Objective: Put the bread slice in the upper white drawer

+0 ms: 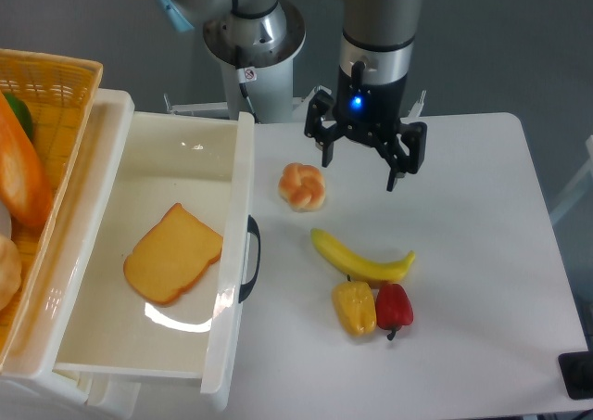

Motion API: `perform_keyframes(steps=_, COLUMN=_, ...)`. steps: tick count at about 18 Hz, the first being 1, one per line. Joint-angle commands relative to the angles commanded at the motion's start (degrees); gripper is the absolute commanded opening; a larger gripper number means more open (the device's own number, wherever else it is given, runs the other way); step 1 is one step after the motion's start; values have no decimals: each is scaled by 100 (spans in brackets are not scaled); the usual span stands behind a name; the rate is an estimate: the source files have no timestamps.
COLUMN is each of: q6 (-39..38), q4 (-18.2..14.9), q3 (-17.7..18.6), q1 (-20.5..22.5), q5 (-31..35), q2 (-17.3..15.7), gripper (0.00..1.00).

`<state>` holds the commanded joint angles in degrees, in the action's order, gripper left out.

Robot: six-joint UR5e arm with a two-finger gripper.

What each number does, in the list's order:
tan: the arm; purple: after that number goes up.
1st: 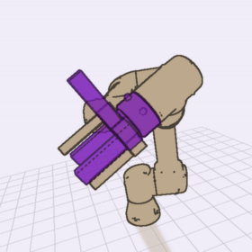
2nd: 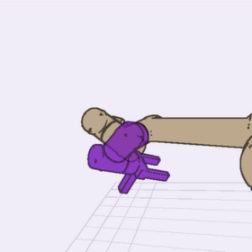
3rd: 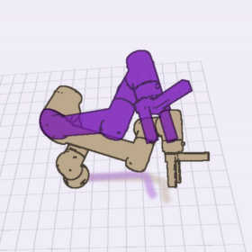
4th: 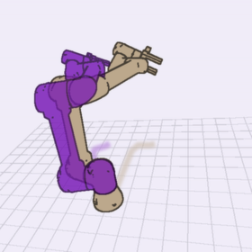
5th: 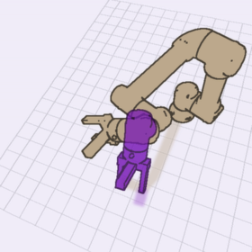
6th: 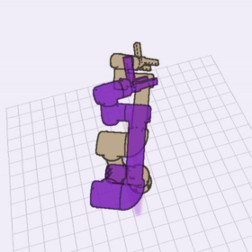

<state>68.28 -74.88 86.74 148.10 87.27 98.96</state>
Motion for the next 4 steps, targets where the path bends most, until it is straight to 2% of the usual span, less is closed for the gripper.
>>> perform_keyframes(steps=4, q6=27, q4=97, q3=1, q1=9, q5=1, q2=150, gripper=100)
